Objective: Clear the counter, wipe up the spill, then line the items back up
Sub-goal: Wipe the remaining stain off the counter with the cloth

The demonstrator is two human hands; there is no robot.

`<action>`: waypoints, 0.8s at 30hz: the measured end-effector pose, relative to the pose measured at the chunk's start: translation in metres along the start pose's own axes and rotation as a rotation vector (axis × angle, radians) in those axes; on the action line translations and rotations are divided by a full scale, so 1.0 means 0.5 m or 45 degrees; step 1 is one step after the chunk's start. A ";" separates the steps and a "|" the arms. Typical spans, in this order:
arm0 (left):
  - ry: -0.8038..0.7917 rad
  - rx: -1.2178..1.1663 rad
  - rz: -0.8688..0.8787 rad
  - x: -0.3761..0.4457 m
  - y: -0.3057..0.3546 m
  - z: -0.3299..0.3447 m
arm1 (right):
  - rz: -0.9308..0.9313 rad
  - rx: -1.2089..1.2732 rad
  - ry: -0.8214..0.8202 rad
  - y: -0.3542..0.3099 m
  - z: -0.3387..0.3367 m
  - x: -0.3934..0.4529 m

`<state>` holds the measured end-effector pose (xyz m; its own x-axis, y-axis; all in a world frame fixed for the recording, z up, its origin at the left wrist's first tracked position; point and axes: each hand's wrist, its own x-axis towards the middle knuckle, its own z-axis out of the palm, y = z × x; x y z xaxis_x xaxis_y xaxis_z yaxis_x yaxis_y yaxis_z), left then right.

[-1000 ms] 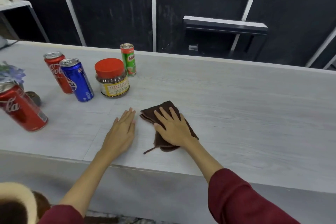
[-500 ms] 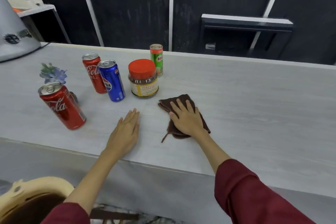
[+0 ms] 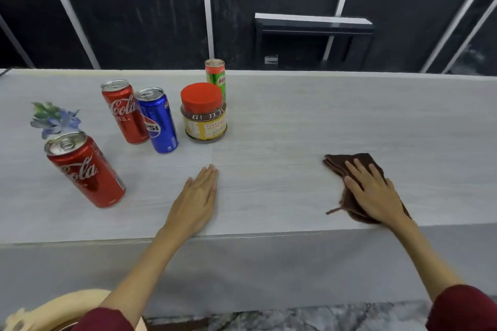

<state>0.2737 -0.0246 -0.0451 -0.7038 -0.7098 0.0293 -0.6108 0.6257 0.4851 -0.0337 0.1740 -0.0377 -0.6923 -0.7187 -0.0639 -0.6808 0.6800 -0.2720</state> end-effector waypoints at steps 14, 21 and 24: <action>0.046 -0.069 -0.024 -0.015 -0.048 -0.040 | -0.009 0.024 0.076 -0.361 0.113 -0.078; 0.055 0.001 -0.126 -0.019 -0.068 -0.052 | -0.275 -0.001 -0.019 -0.494 0.148 -0.083; 0.049 0.034 -0.135 -0.026 -0.066 -0.039 | -0.313 -0.069 -0.035 -0.498 0.153 -0.095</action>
<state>0.3102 -0.0426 -0.0444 -0.6204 -0.7842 0.0127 -0.6910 0.5542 0.4641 0.1870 0.0275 -0.0402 -0.4981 -0.8667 -0.0285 -0.8403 0.4905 -0.2308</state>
